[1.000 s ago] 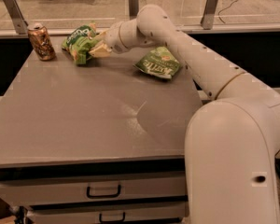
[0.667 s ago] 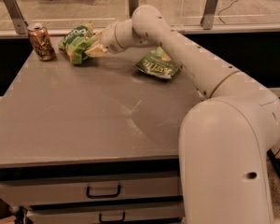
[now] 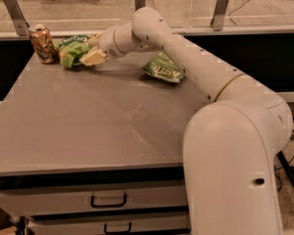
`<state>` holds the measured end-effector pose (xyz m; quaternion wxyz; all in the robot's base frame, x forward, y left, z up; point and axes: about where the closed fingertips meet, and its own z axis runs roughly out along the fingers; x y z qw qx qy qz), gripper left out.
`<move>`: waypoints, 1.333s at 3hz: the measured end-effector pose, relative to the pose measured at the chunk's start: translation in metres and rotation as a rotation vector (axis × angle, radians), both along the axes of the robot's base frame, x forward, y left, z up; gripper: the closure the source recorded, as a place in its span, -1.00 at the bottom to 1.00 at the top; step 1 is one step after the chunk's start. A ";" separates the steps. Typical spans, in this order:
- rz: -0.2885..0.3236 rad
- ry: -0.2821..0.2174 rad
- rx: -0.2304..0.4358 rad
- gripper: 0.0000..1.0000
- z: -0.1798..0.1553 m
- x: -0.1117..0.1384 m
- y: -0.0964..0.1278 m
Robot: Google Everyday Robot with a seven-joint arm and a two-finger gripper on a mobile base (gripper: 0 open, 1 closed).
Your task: Move green rice chip bag near orange can
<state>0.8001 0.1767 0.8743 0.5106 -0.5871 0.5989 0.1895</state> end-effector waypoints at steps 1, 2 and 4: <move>0.010 0.008 0.003 -1.00 0.000 -0.003 0.004; 0.000 -0.045 -0.021 -1.00 0.018 -0.005 -0.014; -0.024 -0.268 -0.049 -1.00 0.137 -0.034 -0.152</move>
Offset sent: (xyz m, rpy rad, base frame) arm -0.0065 -0.0456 0.0470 -0.0545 -0.1245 -0.0224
